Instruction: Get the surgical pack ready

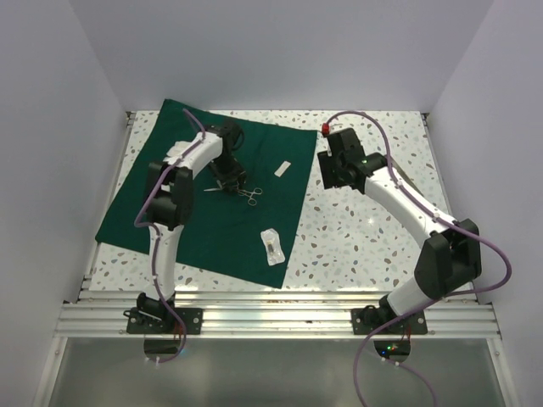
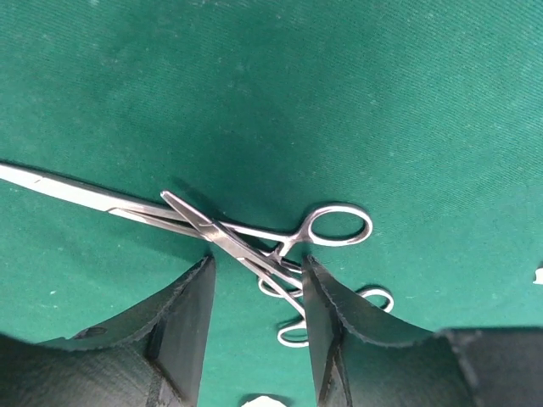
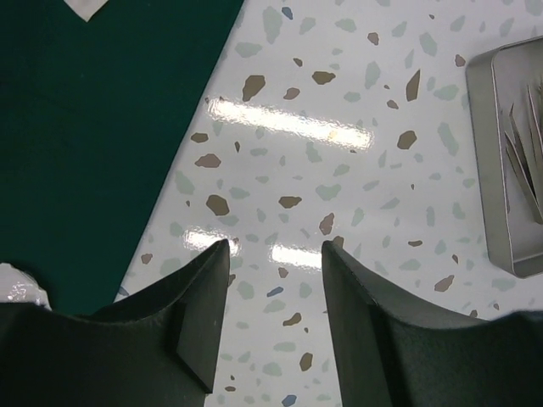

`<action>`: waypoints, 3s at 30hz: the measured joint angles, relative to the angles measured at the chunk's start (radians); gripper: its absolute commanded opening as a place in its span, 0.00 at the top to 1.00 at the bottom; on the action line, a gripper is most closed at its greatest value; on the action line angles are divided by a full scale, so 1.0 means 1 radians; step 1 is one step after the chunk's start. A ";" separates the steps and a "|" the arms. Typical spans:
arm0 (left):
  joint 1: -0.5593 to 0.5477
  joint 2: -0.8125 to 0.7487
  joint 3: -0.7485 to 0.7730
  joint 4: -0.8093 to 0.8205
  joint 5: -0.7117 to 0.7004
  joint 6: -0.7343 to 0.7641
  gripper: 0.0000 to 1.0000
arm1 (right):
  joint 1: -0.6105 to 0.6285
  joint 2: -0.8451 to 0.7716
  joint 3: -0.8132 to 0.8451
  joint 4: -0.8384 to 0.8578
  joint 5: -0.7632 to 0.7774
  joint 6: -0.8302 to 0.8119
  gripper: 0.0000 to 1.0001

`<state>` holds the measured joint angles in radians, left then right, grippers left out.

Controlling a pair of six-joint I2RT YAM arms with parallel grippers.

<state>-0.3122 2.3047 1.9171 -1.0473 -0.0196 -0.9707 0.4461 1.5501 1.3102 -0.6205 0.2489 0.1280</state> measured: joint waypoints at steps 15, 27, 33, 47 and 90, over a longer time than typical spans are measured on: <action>-0.002 0.005 0.003 -0.013 -0.023 -0.012 0.88 | 0.000 -0.009 -0.043 0.013 -0.025 -0.005 0.49; -0.002 -0.039 -0.052 0.016 -0.018 0.048 1.00 | 0.011 0.016 -0.011 0.021 -0.109 -0.005 0.49; -0.002 -0.132 -0.116 0.082 0.057 0.115 1.00 | 0.034 0.066 0.019 0.086 -0.248 0.023 0.48; -0.003 -0.345 -0.360 0.334 0.359 0.188 1.00 | 0.118 0.211 0.010 0.386 -0.604 0.274 0.38; 0.214 -0.408 -0.449 0.277 0.247 0.286 0.54 | -0.312 0.274 0.078 0.068 0.285 -0.412 1.00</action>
<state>-0.0978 1.8965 1.4677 -0.7704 0.2276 -0.6842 0.1337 1.8244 1.3880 -0.5529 0.5339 -0.2844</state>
